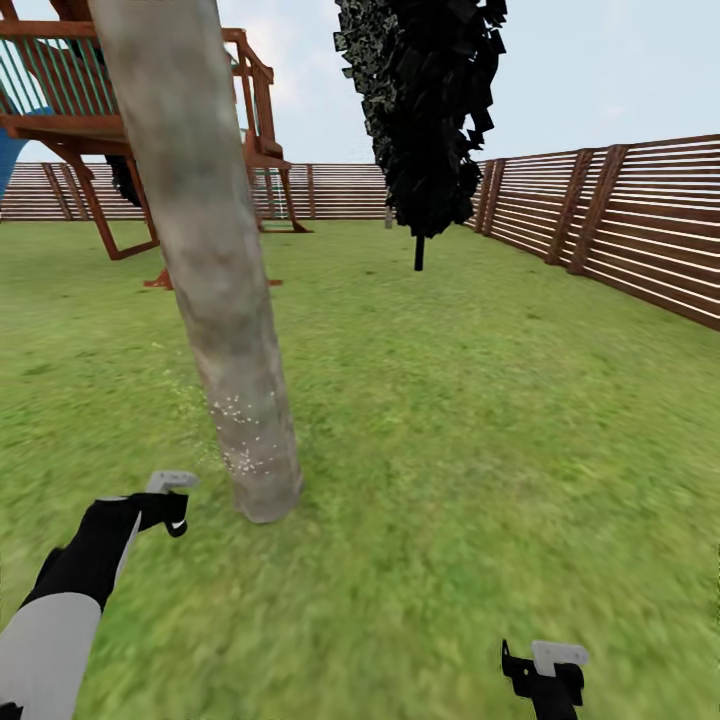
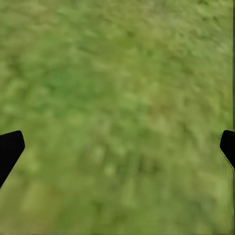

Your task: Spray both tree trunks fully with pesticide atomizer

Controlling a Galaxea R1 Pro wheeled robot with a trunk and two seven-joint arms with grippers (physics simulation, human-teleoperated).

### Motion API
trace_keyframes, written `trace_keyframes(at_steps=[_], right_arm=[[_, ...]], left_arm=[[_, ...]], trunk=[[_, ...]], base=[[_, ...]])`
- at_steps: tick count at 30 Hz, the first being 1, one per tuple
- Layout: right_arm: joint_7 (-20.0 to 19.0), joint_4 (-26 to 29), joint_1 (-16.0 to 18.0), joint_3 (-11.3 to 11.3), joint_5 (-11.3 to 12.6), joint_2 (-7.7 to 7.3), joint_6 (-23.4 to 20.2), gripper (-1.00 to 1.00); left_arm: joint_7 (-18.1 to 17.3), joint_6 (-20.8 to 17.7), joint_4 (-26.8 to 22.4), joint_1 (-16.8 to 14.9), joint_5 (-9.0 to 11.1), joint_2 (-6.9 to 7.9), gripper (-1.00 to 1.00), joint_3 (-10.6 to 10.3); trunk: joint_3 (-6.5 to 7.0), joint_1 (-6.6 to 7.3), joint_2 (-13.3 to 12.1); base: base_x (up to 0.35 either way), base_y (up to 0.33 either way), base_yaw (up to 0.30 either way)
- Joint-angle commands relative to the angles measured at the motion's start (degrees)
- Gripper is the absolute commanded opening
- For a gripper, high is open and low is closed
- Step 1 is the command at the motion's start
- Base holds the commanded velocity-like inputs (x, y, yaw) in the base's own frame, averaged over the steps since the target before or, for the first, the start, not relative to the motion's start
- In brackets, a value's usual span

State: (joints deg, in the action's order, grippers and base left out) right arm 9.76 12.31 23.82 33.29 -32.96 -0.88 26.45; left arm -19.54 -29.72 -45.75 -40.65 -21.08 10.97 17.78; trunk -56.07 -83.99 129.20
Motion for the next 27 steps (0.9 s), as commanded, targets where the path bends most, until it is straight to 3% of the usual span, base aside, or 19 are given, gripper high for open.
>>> trace_keyframes(at_steps=[1,10,17,24,27], right_arm=[[0.0,0.0,0.0,0.01,0.0,0.0,0.0,1.0],[0.0,0.0,0.0,-0.02,0.0,0.0,0.0,1.0],[-0.03,0.04,0.0,0.02,-0.03,-0.09,0.0,1.0],[-0.09,0.0,0.0,-0.05,-0.08,-0.09,0.0,1.0],[-0.09,-0.02,0.0,-0.07,-0.09,0.06,-0.01,1.0]], left_arm=[[0.21,0.01,-0.19,0.07,0.14,-0.13,-1.0,0.07],[0.58,0.04,-0.5,0.13,0.32,-0.48,-1.0,0.4],[5.03,0.03,-0.4,0.13,0.5,-0.99,-1.0,0.14],[5.25,0.46,1.08,0.22,0.64,-1.99,-1.0,0.06],[5.33,0.97,1.03,0.22,0.58,-4.02,-1.0,0.0]], trunk=[[0.0,0.0,0.0],[0.0,0.0,0.0],[0.0,0.0,0.0],[0.0,0.0,0.0],[0.0,0.0,0.0]], base=[[0.009,-0.273,0.172],[0.001,-0.274,0.254],[0.0,-0.275,0.019],[0.001,-0.275,0.0],[0.077,-0.275,0.0]])
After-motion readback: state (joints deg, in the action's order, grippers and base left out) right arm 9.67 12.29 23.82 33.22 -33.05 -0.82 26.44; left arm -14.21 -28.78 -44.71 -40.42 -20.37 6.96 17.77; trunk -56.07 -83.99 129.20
